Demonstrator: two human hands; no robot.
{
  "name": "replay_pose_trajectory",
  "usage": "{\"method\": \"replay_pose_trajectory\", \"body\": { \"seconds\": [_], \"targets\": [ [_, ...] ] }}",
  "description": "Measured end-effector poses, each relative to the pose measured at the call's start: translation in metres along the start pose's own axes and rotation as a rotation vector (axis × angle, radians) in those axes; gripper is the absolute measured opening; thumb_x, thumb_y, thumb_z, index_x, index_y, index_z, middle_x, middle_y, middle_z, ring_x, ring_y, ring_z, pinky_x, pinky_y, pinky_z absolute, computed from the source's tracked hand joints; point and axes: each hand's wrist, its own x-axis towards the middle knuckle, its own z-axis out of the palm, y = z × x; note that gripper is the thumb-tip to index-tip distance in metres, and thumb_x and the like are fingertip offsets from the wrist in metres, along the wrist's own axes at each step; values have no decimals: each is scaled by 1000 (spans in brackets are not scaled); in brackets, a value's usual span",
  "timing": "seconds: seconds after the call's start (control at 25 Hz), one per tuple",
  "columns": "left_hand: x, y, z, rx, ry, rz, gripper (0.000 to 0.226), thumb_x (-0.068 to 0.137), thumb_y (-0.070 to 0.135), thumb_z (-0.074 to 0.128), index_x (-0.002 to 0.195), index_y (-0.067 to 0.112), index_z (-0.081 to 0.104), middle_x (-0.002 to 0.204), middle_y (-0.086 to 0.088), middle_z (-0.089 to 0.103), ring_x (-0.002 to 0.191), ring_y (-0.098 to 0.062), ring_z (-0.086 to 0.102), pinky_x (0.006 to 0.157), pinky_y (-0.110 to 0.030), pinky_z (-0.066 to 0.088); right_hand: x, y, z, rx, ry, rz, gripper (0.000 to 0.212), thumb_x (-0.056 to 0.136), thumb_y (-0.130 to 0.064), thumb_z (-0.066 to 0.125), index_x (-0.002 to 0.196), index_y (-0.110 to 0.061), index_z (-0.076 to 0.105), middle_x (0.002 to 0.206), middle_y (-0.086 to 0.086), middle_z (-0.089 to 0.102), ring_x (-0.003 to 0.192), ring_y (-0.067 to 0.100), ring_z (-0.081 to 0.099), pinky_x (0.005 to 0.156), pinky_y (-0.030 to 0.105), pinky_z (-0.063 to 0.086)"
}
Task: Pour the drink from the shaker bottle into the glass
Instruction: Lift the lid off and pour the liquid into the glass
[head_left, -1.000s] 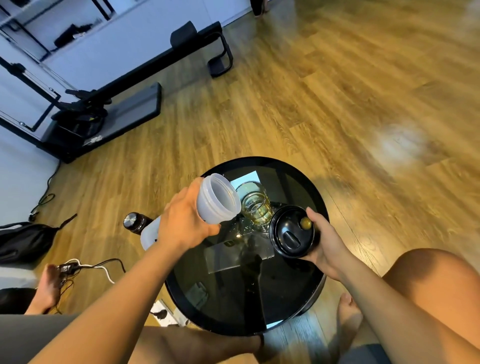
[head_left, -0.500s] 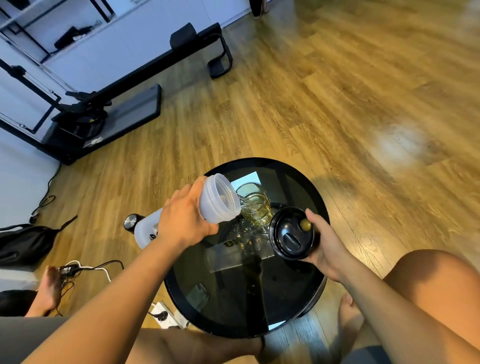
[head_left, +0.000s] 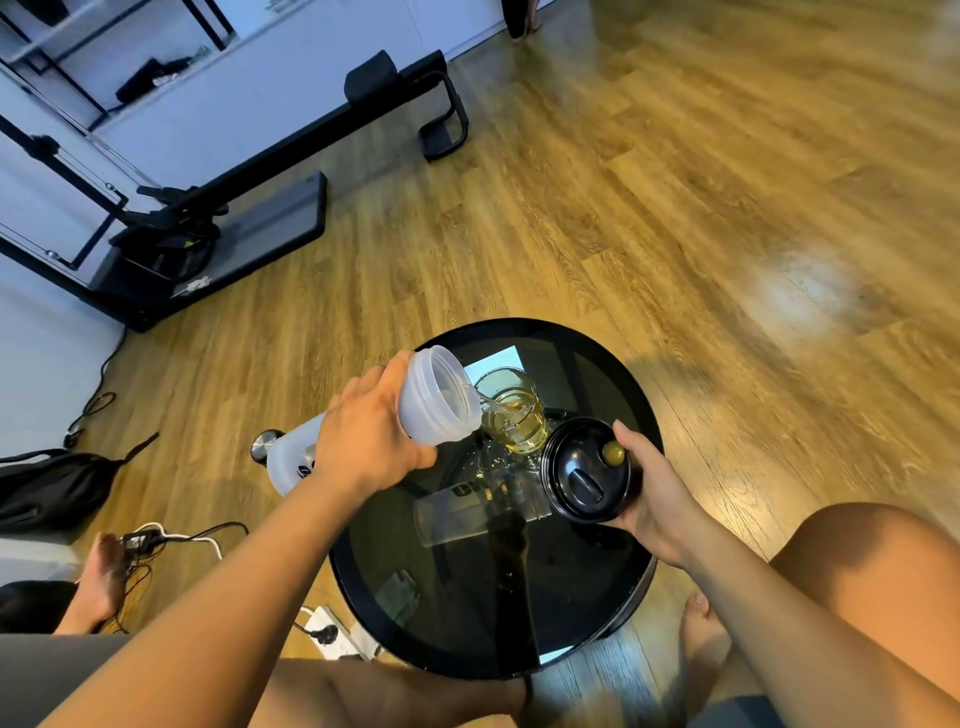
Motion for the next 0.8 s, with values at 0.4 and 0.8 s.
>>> {"method": "replay_pose_trajectory", "body": {
  "seconds": [0.4, 0.8],
  "targets": [
    [2, -3, -1, 36, -7, 27, 102, 63, 27, 92, 151, 28, 40, 121, -2, 58, 113, -31, 55, 99, -50, 47, 0, -1, 0, 6, -6, 4, 83, 68, -61, 69, 139, -22, 54, 142, 16, 57, 125, 41, 58, 103, 64, 48],
    [4, -3, -1, 74, 12, 51, 98, 61, 28, 91, 147, 27, 43, 109, 2, 55, 104, -31, 55, 92, -46, 47, 2, 1, -2, 2, -6, -8, 78, 67, -62, 71, 134, -24, 59, 136, 16, 63, 120, 39, 63, 100, 62, 51]
  ]
}}
